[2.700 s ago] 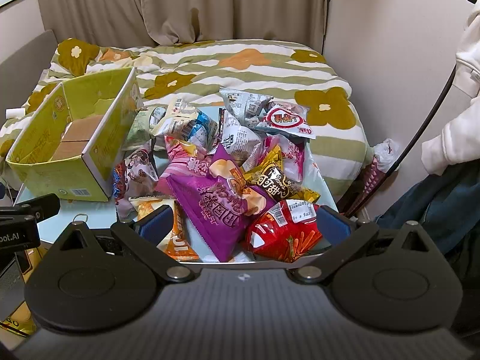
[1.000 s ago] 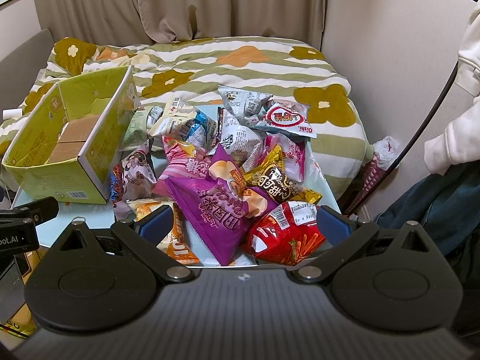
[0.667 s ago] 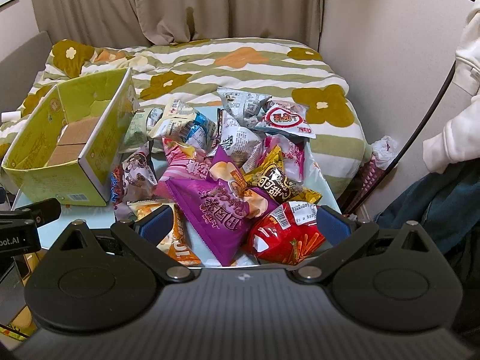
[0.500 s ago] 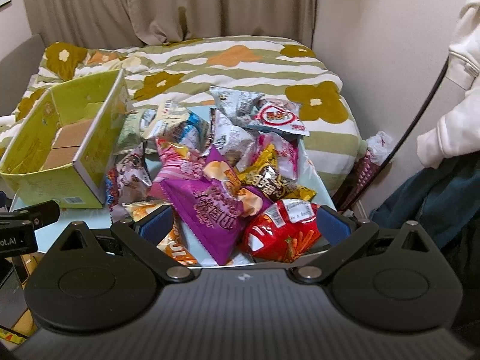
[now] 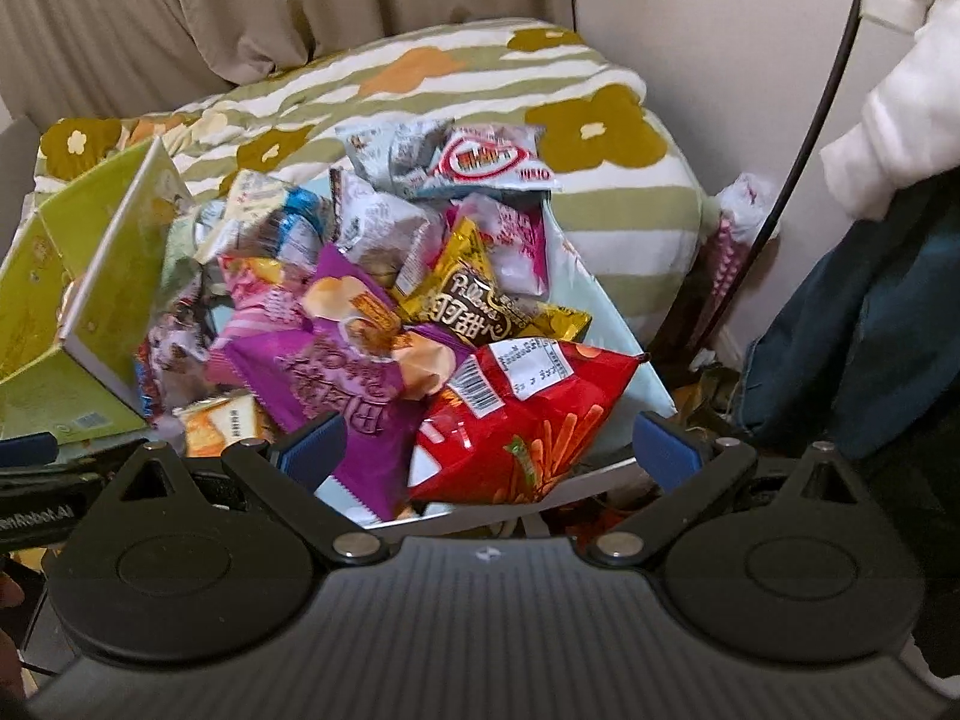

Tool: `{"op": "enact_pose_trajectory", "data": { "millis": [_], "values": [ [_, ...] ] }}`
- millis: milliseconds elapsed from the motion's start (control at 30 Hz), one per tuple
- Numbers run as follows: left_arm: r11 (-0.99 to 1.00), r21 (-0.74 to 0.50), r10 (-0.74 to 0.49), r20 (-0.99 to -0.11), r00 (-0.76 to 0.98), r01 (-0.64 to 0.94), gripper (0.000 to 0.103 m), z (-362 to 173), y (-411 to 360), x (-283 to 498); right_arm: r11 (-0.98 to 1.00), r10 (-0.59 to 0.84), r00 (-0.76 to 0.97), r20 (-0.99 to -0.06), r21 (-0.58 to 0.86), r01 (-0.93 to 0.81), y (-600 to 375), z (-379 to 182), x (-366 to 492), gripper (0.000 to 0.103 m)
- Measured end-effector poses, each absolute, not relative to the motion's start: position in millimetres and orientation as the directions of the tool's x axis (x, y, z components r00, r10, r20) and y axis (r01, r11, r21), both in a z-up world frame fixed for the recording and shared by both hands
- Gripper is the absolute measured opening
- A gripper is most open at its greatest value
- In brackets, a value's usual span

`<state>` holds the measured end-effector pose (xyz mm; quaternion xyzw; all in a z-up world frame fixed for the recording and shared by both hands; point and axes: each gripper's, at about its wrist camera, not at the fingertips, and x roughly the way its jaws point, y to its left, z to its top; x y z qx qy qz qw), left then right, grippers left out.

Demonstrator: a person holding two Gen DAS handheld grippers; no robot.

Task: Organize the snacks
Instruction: 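Grasp the white cake bag with the left gripper while the right grasps the red chip bag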

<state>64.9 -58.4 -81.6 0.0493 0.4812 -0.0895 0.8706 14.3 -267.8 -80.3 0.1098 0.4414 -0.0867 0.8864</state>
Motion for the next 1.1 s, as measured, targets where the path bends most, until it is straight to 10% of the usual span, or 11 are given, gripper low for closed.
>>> {"op": "enact_pose_trajectory", "data": {
  "millis": [1100],
  "values": [
    [0.993,-0.001,-0.051,-0.901,0.431,0.115,0.069,-147.7,-89.7,93.3,0.963,0.145,0.458,-0.877,0.232,0.139,-311.6,-157.5,87.1,0.090]
  ]
}}
